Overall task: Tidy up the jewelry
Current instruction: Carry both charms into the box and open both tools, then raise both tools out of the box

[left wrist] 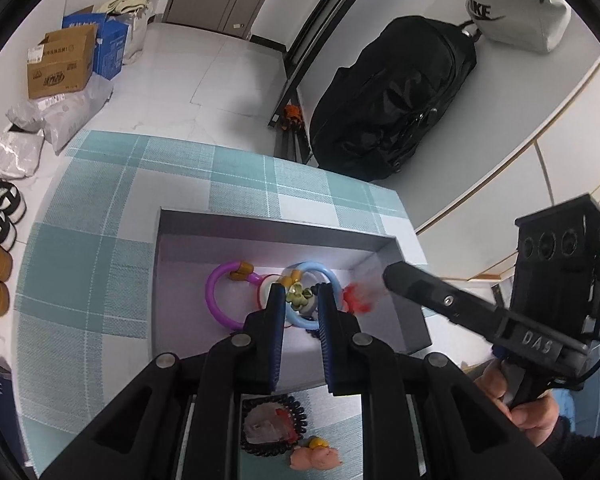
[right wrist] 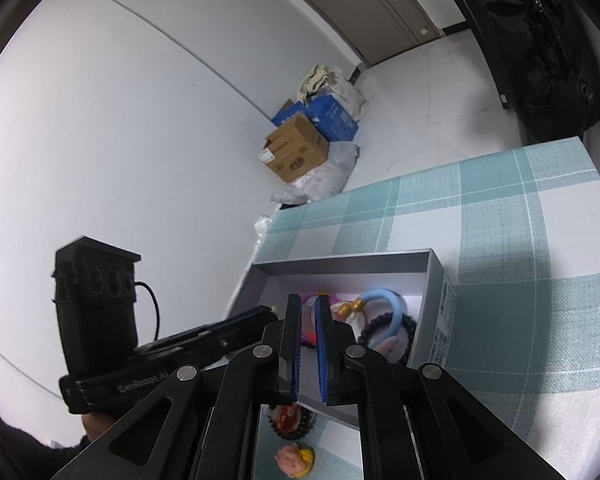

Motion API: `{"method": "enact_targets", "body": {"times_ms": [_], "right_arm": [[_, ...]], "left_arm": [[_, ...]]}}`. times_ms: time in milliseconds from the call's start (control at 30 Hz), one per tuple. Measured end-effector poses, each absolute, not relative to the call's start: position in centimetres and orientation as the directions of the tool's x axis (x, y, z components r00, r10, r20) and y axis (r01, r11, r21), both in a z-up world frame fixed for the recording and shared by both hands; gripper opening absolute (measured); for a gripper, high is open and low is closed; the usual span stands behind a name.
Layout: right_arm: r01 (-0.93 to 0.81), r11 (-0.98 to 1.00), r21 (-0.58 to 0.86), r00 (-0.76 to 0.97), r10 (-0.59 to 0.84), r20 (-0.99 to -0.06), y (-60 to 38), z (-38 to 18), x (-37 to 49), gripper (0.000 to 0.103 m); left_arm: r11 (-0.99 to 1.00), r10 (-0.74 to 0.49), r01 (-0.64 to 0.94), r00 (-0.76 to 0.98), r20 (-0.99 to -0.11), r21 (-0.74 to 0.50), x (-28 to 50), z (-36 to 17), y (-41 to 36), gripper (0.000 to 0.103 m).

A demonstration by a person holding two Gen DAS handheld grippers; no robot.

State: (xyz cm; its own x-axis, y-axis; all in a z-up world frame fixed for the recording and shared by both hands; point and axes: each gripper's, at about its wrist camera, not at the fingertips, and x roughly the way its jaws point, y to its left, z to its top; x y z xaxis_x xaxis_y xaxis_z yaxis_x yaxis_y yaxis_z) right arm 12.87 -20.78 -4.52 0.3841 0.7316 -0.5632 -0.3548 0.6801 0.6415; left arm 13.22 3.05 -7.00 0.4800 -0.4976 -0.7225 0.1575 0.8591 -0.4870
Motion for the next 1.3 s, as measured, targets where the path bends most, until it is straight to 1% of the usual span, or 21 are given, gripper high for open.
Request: {"method": "enact_targets", "body": {"times_ms": [33,100,133,167,200,233,267,300,333,367,467,567,700,867,967,1067,1167,1300], "right_arm": [[-0.358,0.683,0.637,0.387,0.729,-0.564,-20.7,-4.4,12.8,0.008],[-0.364,0.688,0.627,0.4,0.724,-0.562,-20.7,-4.2,12.7,0.012],[-0.365,0.689,0.626,0.404,0.723,-0.561,-20.8,-4.2,12.6,0.018],[-0.366,0.688,0.627,0.408,0.724,-0.556,-20.8,-4.1,12.6,0.028],[-0.365,0.691,0.624,0.415,0.721,-0.555,-20.9,-4.1,12.5,0.035],[-0.364,0.695,0.62,0.426,0.716,-0.553,-21.1,-4.0,12.3,0.045],[-0.366,0.692,0.623,0.436,0.719,-0.542,-21.4,-3.8,12.2,0.047],[-0.367,0.687,0.627,0.441,0.722,-0.533,-21.5,-3.7,12.1,0.047],[-0.365,0.686,0.63,0.448,0.722,-0.527,-21.7,-3.6,12.0,0.052],[-0.365,0.684,0.631,0.455,0.723,-0.52,-21.9,-3.4,11.9,0.059],[-0.369,0.685,0.628,0.474,0.72,-0.507,-22.3,-3.0,11.6,0.065],[-0.371,0.698,0.613,0.49,0.707,-0.51,-22.5,-2.8,11.3,0.072],[-0.364,0.713,0.599,0.504,0.692,-0.518,-22.7,-2.7,11.0,0.072],[-0.363,0.735,0.573,0.527,0.669,-0.524,-22.8,-2.6,10.1,0.079],[-0.362,0.757,0.544,0.53,0.647,-0.548,-22.7,-2.8,9.4,0.081],[-0.375,0.77,0.516,0.53,0.635,-0.562,-22.5,-2.8,8.4,0.084],[-0.39,0.785,0.482,0.544,0.618,-0.567,-22.3,-2.6,7.5,0.087],[-0.373,0.794,0.481,0.546,0.606,-0.578,-22.5,-2.9,6.9,0.09]], "left_arm": [[0.851,-0.506,0.144,0.48,-0.716,-0.504,13.3,-7.0,3.2,0.012],[0.832,-0.526,0.105,0.46,-0.715,-0.545,13.7,-7.2,3.7,0.013],[0.821,-0.537,0.086,0.45,-0.714,-0.564,13.9,-7.4,3.9,0.018],[0.806,-0.552,0.071,0.447,-0.704,-0.587,13.9,-7.5,4.3,0.022],[0.795,-0.562,0.066,0.456,-0.691,-0.603,13.8,-7.5,4.6,0.026],[0.787,-0.567,0.064,0.468,-0.678,-0.614,13.6,-7.3,4.9,0.033],[0.786,-0.563,0.063,0.483,-0.67,-0.615,13.4,-7.0,5.1,0.039],[0.787,-0.558,0.069,0.5,-0.662,-0.612,13.1,-6.7,5.2,0.053],[0.787,-0.557,0.077,0.517,-0.65,-0.613,12.8,-6.4,5.2,0.059],[0.785,-0.559,0.092,0.532,-0.636,-0.613,12.5,-6.0,5.2,0.06],[0.792,-0.559,0.123,0.539,-0.63,-0.598,12.1,-5.5,4.7,0.06],[0.819,-0.529,0.132,0.552,-0.645,-0.558,11.5,-5.2,4.1,0.06],[0.839,-0.504,0.139,0.563,-0.655,-0.526,11.0,-5.1,4.1,0.06],[0.883,-0.435,0.135,0.592,-0.678,-0.449,10.1,-5.0,4.0,0.06],[0.91,-0.384,0.12,0.606,-0.696,-0.398,9.5,-5.2,4.0,0.06],[0.923,-0.357,0.119,0.625,-0.695,-0.366,8.7,-5.1,4.0,0.06],[0.945,-0.304,0.114,0.653,-0.694,-0.307,7.6,-4.7,3.8,0.06],[0.944,-0.303,0.108,0.655,-0.692,-0.311,6.4,-4.6,4.0,0.061]]}}
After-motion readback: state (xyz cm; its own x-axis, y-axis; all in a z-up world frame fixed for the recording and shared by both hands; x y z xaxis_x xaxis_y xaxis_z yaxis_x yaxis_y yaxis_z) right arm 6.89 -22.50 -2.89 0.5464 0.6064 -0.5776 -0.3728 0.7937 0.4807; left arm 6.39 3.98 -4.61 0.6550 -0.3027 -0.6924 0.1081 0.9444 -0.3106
